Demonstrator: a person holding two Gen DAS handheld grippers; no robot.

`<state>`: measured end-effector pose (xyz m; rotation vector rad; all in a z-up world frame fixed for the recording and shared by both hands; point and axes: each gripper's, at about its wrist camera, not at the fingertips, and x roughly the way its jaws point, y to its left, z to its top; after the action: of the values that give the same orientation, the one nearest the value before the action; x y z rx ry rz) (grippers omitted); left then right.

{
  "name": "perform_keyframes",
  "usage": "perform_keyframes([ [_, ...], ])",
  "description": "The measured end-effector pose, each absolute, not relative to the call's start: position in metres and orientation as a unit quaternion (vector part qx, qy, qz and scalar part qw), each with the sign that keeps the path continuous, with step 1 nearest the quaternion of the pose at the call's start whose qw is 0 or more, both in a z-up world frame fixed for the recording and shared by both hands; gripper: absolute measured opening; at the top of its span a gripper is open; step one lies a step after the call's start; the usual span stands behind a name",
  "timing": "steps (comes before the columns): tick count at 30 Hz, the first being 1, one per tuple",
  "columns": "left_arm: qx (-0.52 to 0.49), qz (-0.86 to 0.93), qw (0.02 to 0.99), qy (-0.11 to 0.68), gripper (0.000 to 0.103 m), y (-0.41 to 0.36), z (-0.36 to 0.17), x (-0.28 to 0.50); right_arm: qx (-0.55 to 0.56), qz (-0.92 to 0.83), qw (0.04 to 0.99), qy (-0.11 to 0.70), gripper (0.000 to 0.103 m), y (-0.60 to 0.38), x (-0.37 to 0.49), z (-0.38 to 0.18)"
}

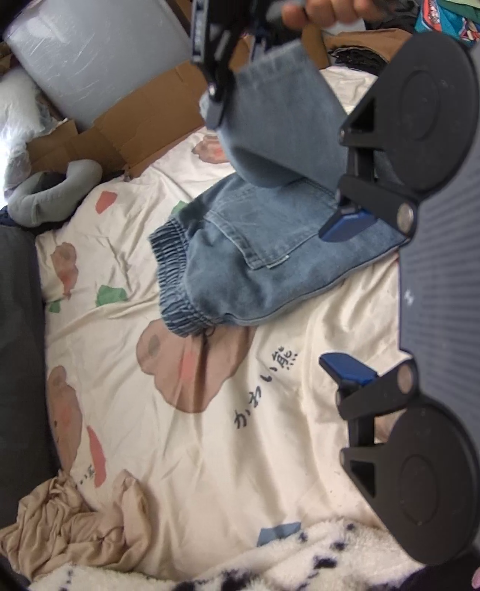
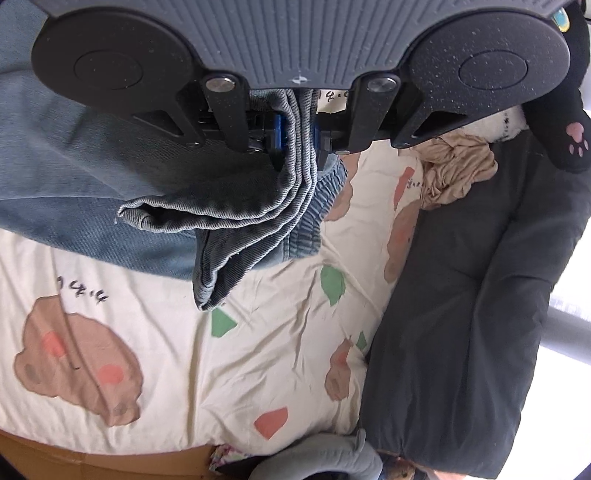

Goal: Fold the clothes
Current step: 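Open the right gripper to lay the leg onto the jeans near the waistband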

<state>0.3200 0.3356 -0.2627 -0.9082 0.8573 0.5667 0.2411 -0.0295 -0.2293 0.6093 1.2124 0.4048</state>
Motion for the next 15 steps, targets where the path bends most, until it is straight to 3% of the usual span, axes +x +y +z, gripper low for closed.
perform_keyframes([
  [4, -0.416, 0.274, 0.772, 0.395, 0.069, 0.336, -0.253, 0.314, 0.307, 0.215, 0.745, 0.552, 0.029, -0.022, 0.245, -0.244],
  [5, -0.414, 0.276, 0.772, 0.395, 0.069, 0.336, -0.251, 0.313, 0.319, 0.224, 0.737, 0.553, 0.043, -0.021, 0.245, -0.247],
  [6, -0.412, 0.278, 0.773, 0.395, 0.069, 0.336, -0.248, 0.311, 0.328, 0.23, 0.73, 0.554, 0.048, -0.021, 0.246, -0.25],
  [15, -0.394, 0.301, 0.777, 0.388, 0.069, 0.336, -0.222, 0.298, 0.329, 0.235, 0.727, 0.556, 0.061, -0.032, 0.251, -0.216],
])
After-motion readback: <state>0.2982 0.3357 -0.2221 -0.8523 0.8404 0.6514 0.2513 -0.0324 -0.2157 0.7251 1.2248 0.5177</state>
